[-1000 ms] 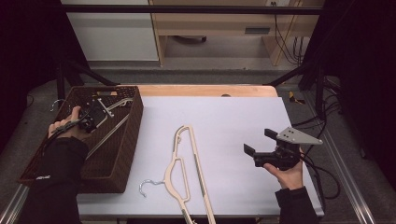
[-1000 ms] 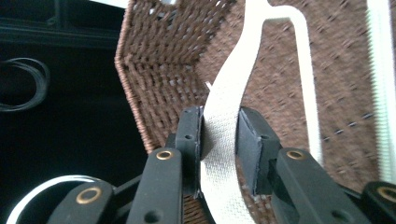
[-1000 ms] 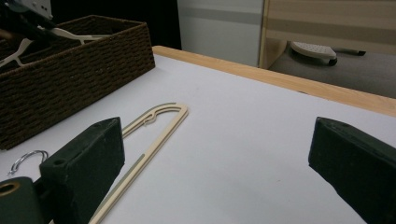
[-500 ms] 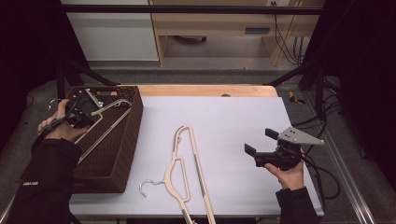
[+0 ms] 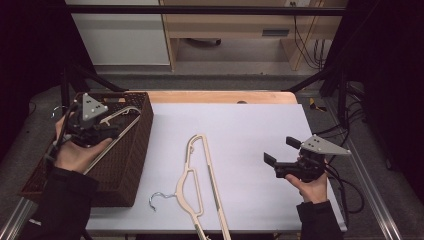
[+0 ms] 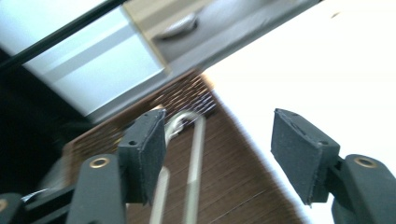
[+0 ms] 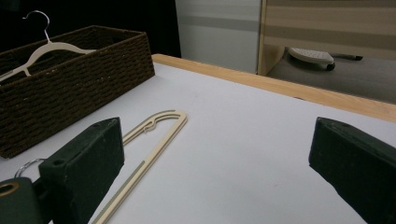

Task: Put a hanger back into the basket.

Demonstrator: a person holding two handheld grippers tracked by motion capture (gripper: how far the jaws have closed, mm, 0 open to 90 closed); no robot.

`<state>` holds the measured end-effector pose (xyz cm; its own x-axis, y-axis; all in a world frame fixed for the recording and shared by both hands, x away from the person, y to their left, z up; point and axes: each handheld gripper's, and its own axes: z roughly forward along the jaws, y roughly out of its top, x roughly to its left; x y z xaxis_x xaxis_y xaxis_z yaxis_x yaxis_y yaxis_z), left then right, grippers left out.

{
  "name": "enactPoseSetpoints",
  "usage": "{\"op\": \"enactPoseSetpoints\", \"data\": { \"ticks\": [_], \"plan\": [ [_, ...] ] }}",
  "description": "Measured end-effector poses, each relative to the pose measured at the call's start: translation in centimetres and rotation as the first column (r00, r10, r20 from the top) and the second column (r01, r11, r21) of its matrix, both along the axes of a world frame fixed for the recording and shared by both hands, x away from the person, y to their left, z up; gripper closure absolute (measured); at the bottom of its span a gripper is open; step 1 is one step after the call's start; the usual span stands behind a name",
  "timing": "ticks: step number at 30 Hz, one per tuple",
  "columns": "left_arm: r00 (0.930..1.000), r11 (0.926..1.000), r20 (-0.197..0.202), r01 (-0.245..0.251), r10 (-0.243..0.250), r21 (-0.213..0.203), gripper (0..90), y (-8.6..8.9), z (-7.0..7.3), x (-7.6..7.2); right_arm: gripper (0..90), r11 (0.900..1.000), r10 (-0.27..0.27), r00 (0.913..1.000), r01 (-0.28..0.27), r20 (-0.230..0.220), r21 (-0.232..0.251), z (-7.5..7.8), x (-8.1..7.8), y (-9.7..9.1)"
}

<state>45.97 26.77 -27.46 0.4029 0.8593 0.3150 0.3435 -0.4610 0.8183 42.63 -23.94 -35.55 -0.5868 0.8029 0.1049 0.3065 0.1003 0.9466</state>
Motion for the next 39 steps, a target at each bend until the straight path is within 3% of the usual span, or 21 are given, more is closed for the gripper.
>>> {"op": "enactPoseSetpoints", "data": {
  "ticks": [3,6,8,10,12,15,20,23,27,30,32,34,36,39],
  "plan": [
    [0.9981,0.9955,0.023,0.058,-0.057,-0.075,29.9,-1.4,-0.7,-1.2,3.5,1.0,0.0,1.0,0.0,0.002,0.001,0.0,0.0,-0.1],
    [0.9928,0.9883,0.067,0.106,-0.099,-0.11,27.7,-2.3,-1.4,-2.3,3.3,1.0,0.0,1.0,0.0,0.007,-0.001,0.0,0.0,-0.1],
    [0.989,0.9757,0.081,0.136,-0.124,-0.172,25.8,-2.8,-1.9,-3.0,3.3,1.0,-0.001,1.0,0.001,0.007,-0.001,0.0,0.1,-0.1],
    [0.9885,0.9612,0.069,0.147,-0.134,-0.234,23.8,-3.0,-2.5,-3.6,3.3,1.0,0.001,1.0,-0.001,0.006,-0.003,0.0,0.1,0.0],
    [0.9881,0.9523,0.069,0.151,-0.137,-0.265,22.4,-3.2,-3.0,-4.1,3.2,1.0,0.0,1.0,0.0,0.007,-0.005,0.0,0.1,-0.1],
    [0.9885,0.9314,0.064,0.151,-0.137,-0.331,19.6,-3.5,-4.0,-4.7,3.2,1.0,-0.001,1.0,0.001,0.008,-0.004,0.0,0.1,-0.1],
    [0.9925,0.9304,0.024,0.121,-0.12,-0.346,15.7,-4.3,-5.9,-5.3,3.2,1.0,-0.002,1.0,0.002,0.008,-0.001,0.0,0.0,-0.1],
    [0.9917,0.9161,0.0,0.119,-0.129,-0.383,14.2,-4.6,-6.9,-5.4,3.2,1.0,-0.002,1.0,0.002,0.007,-0.002,0.0,0.0,-0.1],
    [0.9921,0.9179,-0.018,0.108,-0.124,-0.382,13.6,-4.9,-7.9,-5.3,3.2,1.0,-0.002,1.0,0.002,0.007,-0.005,0.0,0.0,-0.1],
    [0.9919,0.9237,-0.028,0.106,-0.124,-0.368,13.6,-5.2,-8.1,-5.3,3.2,1.0,-0.001,1.0,0.001,0.007,-0.004,0.0,-0.1,-0.1],
    [0.9877,0.9284,-0.055,0.118,-0.147,-0.352,13.6,-5.7,-8.3,-5.2,3.3,1.0,0.003,1.0,-0.003,0.005,-0.008,0.0,-0.1,-0.1],
    [0.9837,0.9408,-0.088,0.122,-0.157,-0.316,13.6,-6.3,-8.6,-4.9,3.3,1.0,-0.001,1.0,0.001,0.006,-0.003,0.0,0.0,-0.1],
    [0.978,0.946,-0.125,0.123,-0.167,-0.3,13.6,-6.7,-9.0,-4.5,3.3,1.0,-0.001,1.0,0.001,0.004,-0.006,0.0,0.0,-0.1],
    [0.9639,0.9535,-0.195,0.124,-0.181,-0.275,14.0,-7.6,-9.6,-3.8,3.3,1.0,0.001,1.0,-0.001,0.001,-0.004,0.0,-0.1,-0.1]
  ]
}}
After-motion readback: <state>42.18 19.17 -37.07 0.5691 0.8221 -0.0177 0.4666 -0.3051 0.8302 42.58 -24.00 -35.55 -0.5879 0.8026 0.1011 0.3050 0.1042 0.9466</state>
